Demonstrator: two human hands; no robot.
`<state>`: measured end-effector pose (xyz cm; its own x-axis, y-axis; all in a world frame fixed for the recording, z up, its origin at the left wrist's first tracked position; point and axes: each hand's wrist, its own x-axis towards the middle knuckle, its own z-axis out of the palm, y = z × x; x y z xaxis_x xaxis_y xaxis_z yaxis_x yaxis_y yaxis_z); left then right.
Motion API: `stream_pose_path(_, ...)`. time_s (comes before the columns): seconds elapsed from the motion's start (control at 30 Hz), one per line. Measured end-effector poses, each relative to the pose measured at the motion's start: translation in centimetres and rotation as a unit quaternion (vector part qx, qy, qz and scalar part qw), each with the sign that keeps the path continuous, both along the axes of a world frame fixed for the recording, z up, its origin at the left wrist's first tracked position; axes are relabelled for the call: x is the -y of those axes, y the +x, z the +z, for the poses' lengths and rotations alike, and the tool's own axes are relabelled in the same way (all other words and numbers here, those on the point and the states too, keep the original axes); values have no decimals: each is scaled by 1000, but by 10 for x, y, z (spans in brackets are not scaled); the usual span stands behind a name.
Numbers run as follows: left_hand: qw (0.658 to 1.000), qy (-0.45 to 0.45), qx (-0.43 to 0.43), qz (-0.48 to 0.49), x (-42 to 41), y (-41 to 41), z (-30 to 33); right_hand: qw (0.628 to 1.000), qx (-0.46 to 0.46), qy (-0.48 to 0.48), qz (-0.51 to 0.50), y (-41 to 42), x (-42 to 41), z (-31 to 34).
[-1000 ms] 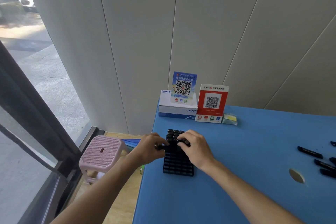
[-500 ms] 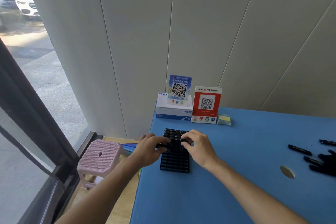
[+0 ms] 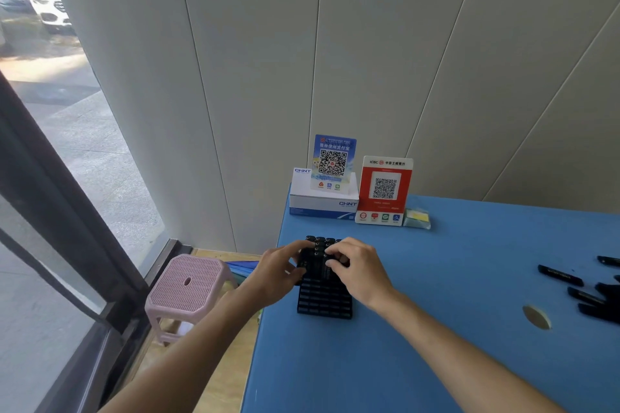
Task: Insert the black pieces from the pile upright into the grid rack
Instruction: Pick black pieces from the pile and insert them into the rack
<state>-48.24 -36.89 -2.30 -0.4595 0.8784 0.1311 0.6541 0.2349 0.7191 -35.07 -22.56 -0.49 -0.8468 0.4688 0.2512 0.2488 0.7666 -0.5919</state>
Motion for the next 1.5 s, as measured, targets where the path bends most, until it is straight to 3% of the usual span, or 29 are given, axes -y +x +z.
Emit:
stream_pose_path(0.5, 998, 44, -23, 26, -14, -8, -5, 997, -7, 74, 16, -14, 7, -25)
stream_pose_path(1.33, 994, 49, -93, 7, -18, -14, -27, 998, 19, 54, 5, -13, 5, -16)
stream_pose_path(1.5, 995, 35, -95, 3, -17, -14, -24, 991, 11, 129, 20, -13, 4, -16)
